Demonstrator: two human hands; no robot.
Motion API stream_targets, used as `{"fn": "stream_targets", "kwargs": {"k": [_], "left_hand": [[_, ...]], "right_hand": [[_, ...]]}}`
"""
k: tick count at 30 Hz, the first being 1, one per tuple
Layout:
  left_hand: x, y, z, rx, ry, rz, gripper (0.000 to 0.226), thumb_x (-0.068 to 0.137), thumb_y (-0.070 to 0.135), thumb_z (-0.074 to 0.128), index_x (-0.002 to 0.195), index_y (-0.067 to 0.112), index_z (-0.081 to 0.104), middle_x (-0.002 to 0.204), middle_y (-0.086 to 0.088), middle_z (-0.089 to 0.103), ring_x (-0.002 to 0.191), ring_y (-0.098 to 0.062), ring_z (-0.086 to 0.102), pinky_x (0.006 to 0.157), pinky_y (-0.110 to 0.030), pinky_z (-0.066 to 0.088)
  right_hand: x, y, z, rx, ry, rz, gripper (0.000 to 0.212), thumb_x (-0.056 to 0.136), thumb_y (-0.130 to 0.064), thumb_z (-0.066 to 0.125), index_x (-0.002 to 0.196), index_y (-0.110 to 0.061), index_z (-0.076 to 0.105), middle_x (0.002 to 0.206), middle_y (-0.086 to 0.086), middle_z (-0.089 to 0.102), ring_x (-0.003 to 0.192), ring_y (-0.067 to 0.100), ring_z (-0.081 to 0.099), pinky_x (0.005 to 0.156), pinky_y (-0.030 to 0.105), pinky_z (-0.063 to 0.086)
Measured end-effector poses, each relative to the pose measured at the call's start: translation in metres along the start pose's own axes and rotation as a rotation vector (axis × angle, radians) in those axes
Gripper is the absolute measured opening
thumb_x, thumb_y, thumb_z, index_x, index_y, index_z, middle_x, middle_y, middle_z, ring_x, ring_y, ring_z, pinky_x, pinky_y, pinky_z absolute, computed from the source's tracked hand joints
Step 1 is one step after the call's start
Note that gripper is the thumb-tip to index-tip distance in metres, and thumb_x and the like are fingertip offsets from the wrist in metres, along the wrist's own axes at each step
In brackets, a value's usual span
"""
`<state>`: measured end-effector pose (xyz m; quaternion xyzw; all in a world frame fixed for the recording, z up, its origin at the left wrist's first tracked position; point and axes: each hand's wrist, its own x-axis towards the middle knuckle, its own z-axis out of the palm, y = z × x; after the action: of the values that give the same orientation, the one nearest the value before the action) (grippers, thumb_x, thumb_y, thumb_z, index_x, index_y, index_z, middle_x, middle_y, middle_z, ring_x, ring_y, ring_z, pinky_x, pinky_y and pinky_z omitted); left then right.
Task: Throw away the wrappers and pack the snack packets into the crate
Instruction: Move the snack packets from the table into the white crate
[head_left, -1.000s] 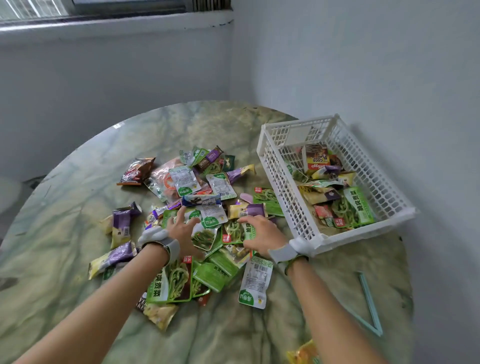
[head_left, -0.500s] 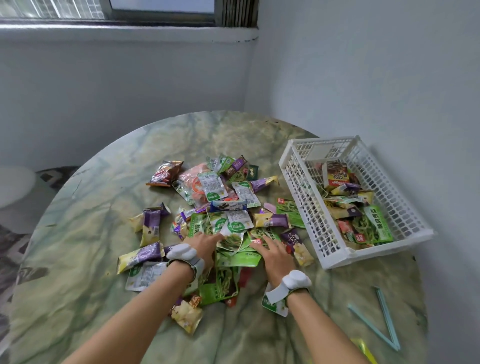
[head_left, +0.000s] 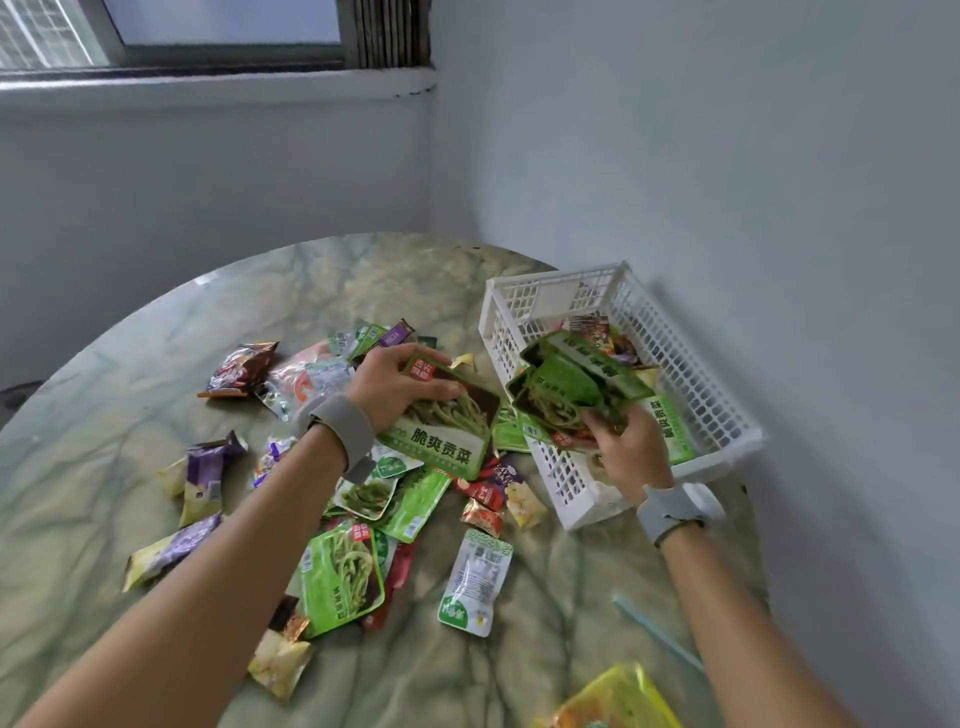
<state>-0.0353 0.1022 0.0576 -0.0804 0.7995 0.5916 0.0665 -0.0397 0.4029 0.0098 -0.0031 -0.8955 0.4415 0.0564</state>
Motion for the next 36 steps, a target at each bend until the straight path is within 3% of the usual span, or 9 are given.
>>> {"fn": "stream_targets", "kwargs": {"k": [4, 8, 12, 17, 23, 27, 30, 33, 36], "left_hand": [[0.023, 0.026, 0.076, -0.365, -0.012, -0.116, 0.037, 0.061, 0.014, 0.089, 0.095, 0.017, 0.074, 0.092, -0.017, 0.075, 0.076, -0.028, 0.072, 0.076, -0.043, 0.06], [0.048, 0.041, 0.161, -0.432, 0.018, -0.165, 0.046, 0.062, 0.018, 0.09, 0.104, 0.014, 0.07, 0.094, -0.014, 0.075, 0.075, -0.022, 0.073, 0.069, -0.035, 0.061], [0.07, 0.027, 0.209, -0.239, -0.036, -0.275, 0.063, 0.07, 0.022, 0.085, 0.125, 0.021, 0.054, 0.116, 0.001, 0.062, 0.095, -0.021, 0.064, 0.081, -0.045, 0.058], [0.079, -0.003, 0.207, -0.214, -0.019, -0.268, 0.037, 0.075, 0.001, 0.076, 0.103, 0.021, 0.061, 0.116, -0.004, 0.064, 0.101, -0.025, 0.065, 0.08, -0.049, 0.059], [0.067, -0.033, 0.141, -0.104, 0.035, -0.228, 0.014, 0.084, 0.007, 0.069, 0.087, 0.019, 0.064, 0.087, -0.004, 0.067, 0.08, -0.021, 0.064, 0.069, -0.04, 0.057], [0.049, -0.065, 0.075, 0.17, 0.124, -0.23, 0.011, 0.081, 0.012, 0.073, 0.088, 0.017, 0.067, 0.087, -0.004, 0.07, 0.077, -0.021, 0.062, 0.069, -0.035, 0.055], [0.028, -0.084, 0.028, 0.583, 0.126, -0.204, 0.03, 0.077, 0.015, 0.076, 0.105, 0.017, 0.068, 0.113, -0.005, 0.067, 0.098, -0.023, 0.061, 0.08, -0.03, 0.048], [0.0, -0.114, -0.019, 0.877, 0.053, -0.297, 0.068, 0.069, 0.029, 0.083, 0.13, 0.027, 0.053, 0.138, -0.008, 0.046, 0.12, -0.029, 0.049, 0.092, -0.034, 0.045], [-0.018, -0.15, -0.032, 1.013, -0.098, -0.421, 0.12, 0.045, 0.059, 0.087, 0.145, 0.045, 0.022, 0.157, -0.008, 0.011, 0.139, -0.043, 0.023, 0.109, -0.055, 0.035]], "right_hand": [[0.029, 0.036, -0.06, 0.067, 0.108, 0.17, 0.034, 0.079, -0.062, 0.06, 0.098, -0.034, 0.053, 0.104, -0.001, 0.065, 0.074, 0.034, 0.071, 0.07, 0.054, 0.056], [0.052, 0.065, -0.106, 0.02, 0.117, 0.226, 0.039, 0.082, -0.053, 0.059, 0.116, -0.041, 0.045, 0.122, -0.014, 0.055, 0.099, 0.035, 0.067, 0.081, 0.053, 0.056], [0.067, 0.079, -0.129, -0.328, -0.218, 0.314, 0.066, 0.088, -0.055, 0.055, 0.144, -0.026, 0.033, 0.143, 0.003, 0.048, 0.123, 0.028, 0.054, 0.099, 0.042, 0.048], [0.065, 0.101, -0.135, -0.392, -0.112, 0.252, 0.024, 0.092, -0.027, 0.058, 0.113, -0.022, 0.069, 0.117, 0.003, 0.069, 0.106, 0.023, 0.064, 0.086, 0.025, 0.046], [0.052, 0.078, -0.095, -0.297, 0.043, 0.146, 0.017, 0.092, -0.021, 0.057, 0.098, -0.023, 0.073, 0.096, 0.001, 0.073, 0.087, 0.019, 0.066, 0.077, 0.026, 0.051], [0.046, 0.04, -0.045, -0.239, -0.035, -0.009, 0.016, 0.091, -0.019, 0.058, 0.098, -0.018, 0.073, 0.082, 0.0, 0.073, 0.071, 0.017, 0.065, 0.06, 0.025, 0.053], [0.035, 0.011, 0.001, -0.195, -0.194, -0.136, 0.016, 0.091, -0.014, 0.058, 0.097, -0.015, 0.073, 0.077, 0.002, 0.074, 0.062, 0.016, 0.065, 0.055, 0.023, 0.049], [0.018, -0.011, 0.064, -0.236, -0.381, -0.144, 0.018, 0.089, -0.018, 0.058, 0.102, -0.019, 0.07, 0.085, 0.005, 0.074, 0.077, 0.024, 0.069, 0.064, 0.027, 0.05], [0.006, -0.006, 0.117, -0.482, -0.628, -0.073, 0.065, 0.08, -0.035, 0.068, 0.138, -0.025, 0.041, 0.128, 0.016, 0.055, 0.112, 0.036, 0.058, 0.081, 0.03, 0.046]]}}
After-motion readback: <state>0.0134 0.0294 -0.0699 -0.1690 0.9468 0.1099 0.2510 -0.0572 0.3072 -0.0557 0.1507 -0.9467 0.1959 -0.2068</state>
